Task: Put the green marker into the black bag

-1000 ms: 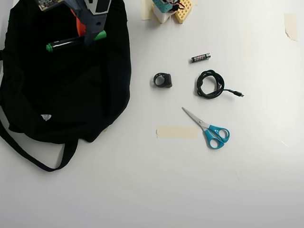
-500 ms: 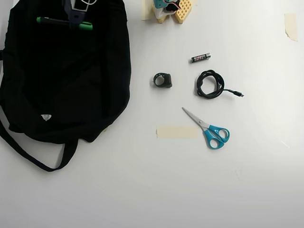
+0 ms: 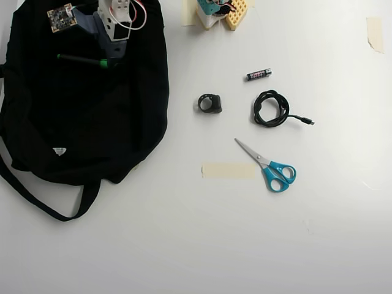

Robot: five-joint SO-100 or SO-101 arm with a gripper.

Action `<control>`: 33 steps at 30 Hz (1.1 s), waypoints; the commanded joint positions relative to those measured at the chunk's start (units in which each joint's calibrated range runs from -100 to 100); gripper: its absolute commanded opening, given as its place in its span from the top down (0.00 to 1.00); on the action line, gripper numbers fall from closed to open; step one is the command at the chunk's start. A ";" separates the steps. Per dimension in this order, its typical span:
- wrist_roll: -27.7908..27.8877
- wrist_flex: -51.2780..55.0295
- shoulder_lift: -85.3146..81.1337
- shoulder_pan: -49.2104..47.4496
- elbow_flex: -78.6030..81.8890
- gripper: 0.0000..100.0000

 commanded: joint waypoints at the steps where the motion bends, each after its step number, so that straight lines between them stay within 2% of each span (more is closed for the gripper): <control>1: -0.23 6.30 -15.89 -7.50 -2.73 0.89; 3: -0.28 10.43 -22.86 -10.19 -2.37 0.98; 6: -1.49 12.58 -29.25 -19.09 -2.19 0.98; 9: -8.09 12.58 -30.33 -29.26 -2.10 0.98; 10: -13.50 12.58 -31.49 -31.36 -1.38 0.98; 11: -15.86 12.58 -33.90 -33.83 0.42 0.98; 13: -15.12 13.01 -36.80 -35.32 1.31 0.98; 16: -4.42 18.01 -41.12 -36.67 3.02 0.98; 18: -1.49 20.16 -42.86 -38.54 3.83 0.98; 25: -0.96 21.37 -53.40 -43.70 11.20 0.98; 33: -0.70 20.85 -70.25 -44.07 27.64 0.98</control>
